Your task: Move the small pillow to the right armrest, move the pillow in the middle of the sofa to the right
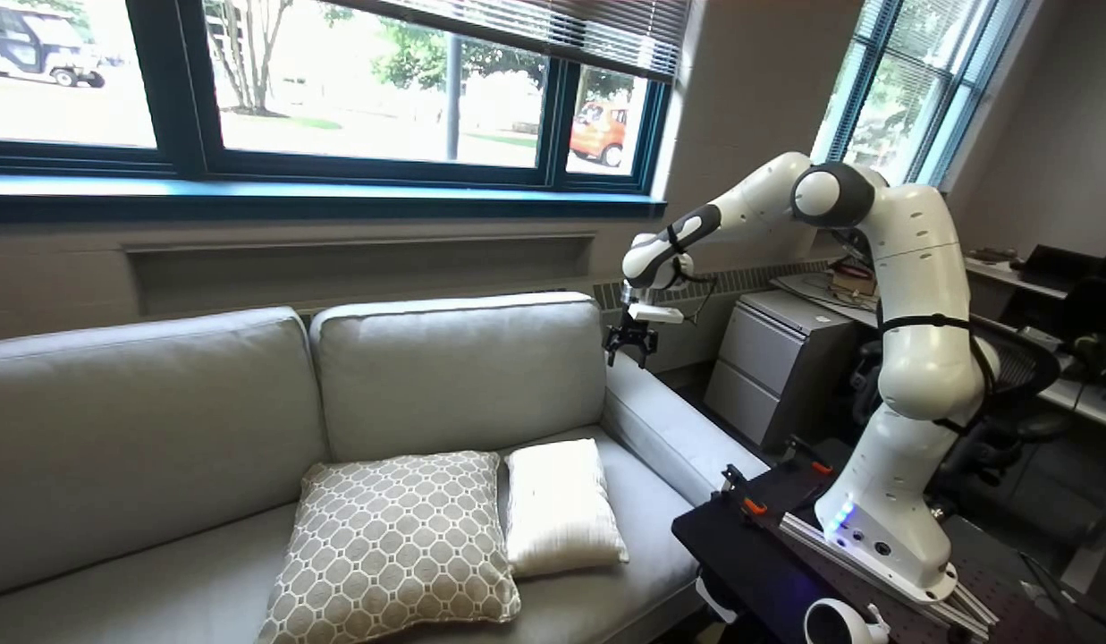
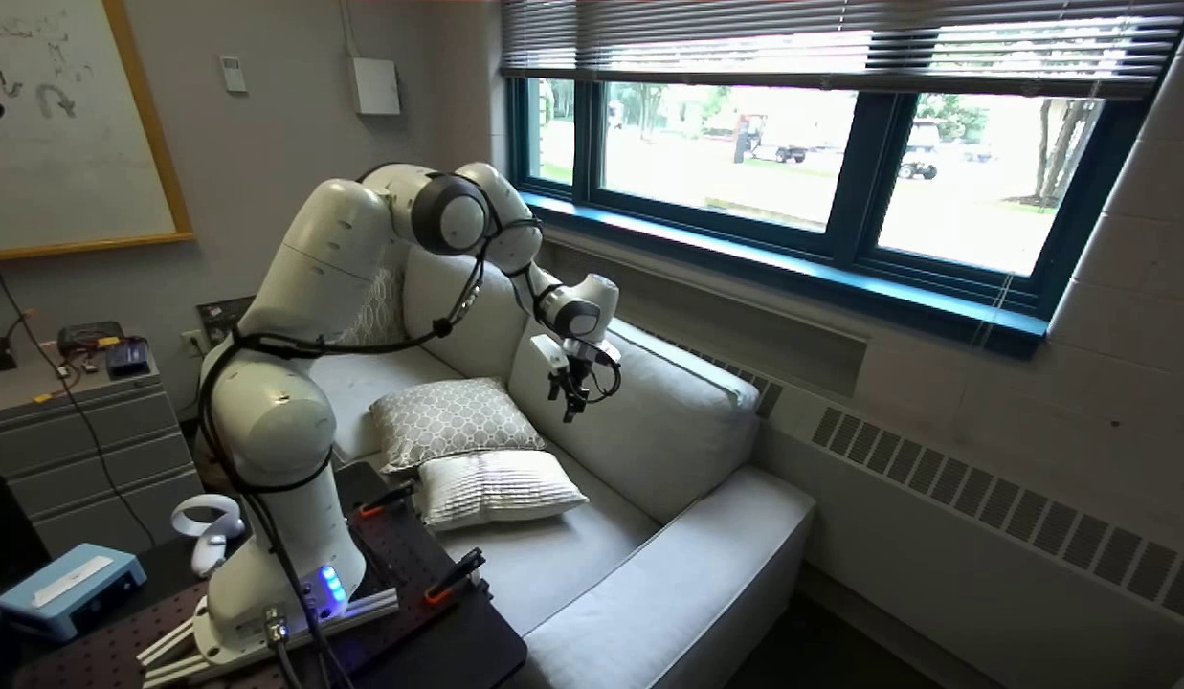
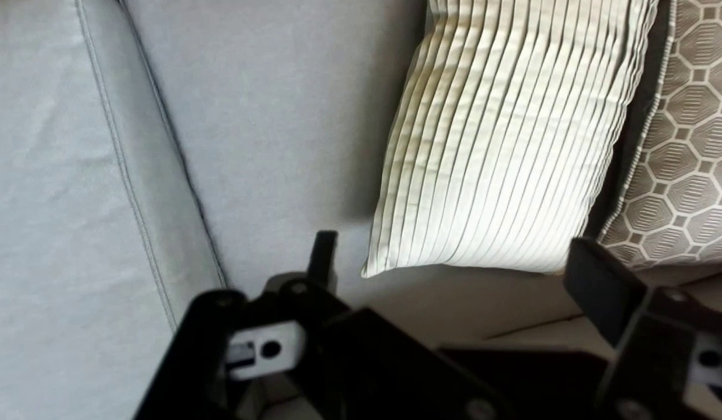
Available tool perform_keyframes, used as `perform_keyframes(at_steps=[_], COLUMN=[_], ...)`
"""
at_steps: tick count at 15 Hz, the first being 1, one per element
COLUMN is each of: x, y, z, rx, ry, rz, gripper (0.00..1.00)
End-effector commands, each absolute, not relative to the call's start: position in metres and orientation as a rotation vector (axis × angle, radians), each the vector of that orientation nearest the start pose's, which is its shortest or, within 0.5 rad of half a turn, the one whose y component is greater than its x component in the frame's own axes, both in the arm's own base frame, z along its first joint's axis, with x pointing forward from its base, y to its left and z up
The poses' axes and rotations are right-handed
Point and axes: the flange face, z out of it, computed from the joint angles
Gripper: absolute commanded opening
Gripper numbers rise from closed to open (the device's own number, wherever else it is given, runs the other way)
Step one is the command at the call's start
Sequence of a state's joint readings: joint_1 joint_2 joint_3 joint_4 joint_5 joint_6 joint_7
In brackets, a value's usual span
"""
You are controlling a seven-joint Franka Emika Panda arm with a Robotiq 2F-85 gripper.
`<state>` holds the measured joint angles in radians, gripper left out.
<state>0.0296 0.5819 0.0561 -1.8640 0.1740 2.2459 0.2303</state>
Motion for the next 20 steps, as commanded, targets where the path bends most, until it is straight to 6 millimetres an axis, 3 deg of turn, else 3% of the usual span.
perform_keyframes(at_steps=[1,5,8,14,20], x=[0.656,0.685,0.694,0.689,0.683], y=[0.046,0.034,0.03,0.031,0.034], z=[0.157,0.114,0.07,-0.025,-0.093], rx=[-2.939,-2.886,-2.831,-2.738,-2.626], ry=[0.395,0.438,0.474,0.46,0.493], rz=[0.317,0.289,0.29,0.342,0.358], gripper=[1.0,1.0,1.0,1.0,1.0])
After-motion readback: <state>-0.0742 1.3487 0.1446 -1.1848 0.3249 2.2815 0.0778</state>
